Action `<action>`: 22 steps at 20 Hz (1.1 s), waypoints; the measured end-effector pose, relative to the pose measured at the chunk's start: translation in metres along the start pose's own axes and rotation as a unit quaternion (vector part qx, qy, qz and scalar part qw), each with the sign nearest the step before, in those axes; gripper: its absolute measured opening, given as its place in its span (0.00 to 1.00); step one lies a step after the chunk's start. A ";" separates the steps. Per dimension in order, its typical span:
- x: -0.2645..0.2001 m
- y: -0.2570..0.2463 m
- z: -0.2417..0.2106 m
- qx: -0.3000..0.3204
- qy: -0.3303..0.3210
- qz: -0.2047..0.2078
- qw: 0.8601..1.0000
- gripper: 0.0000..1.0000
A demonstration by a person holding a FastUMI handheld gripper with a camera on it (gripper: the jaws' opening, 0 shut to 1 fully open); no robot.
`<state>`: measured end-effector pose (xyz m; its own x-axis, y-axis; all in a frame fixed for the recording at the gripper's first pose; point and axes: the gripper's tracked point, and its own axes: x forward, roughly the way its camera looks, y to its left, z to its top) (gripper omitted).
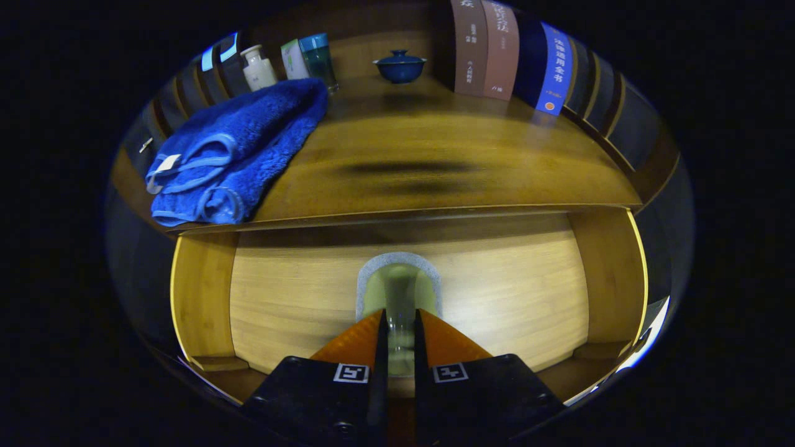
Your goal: Pull open the drawer, take out the items inside it, and place them on the countertop above the cabinet.
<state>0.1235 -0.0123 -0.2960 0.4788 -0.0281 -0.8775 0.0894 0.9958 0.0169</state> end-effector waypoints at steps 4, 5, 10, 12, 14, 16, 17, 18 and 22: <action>-0.055 -0.006 0.014 -0.001 -0.076 -0.001 0.997 0.22; -0.071 -0.005 0.022 0.000 -0.099 0.000 0.995 0.22; -0.112 -0.003 0.085 0.006 -0.190 0.008 0.982 0.22; -0.110 0.002 0.108 0.010 -0.194 0.015 0.981 0.22; -0.100 0.005 0.134 0.015 -0.194 0.022 0.981 0.22; -0.085 0.006 0.158 0.018 -0.193 0.022 0.981 0.22; -0.079 0.007 0.165 0.016 -0.190 0.023 0.981 0.22; -0.071 0.009 0.176 0.015 -0.187 0.024 0.982 0.22; -0.037 0.008 0.207 0.004 -0.167 0.016 0.986 0.22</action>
<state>0.2873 -0.0211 -0.1639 0.7416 -0.0255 -0.6704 0.0764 0.9960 0.0467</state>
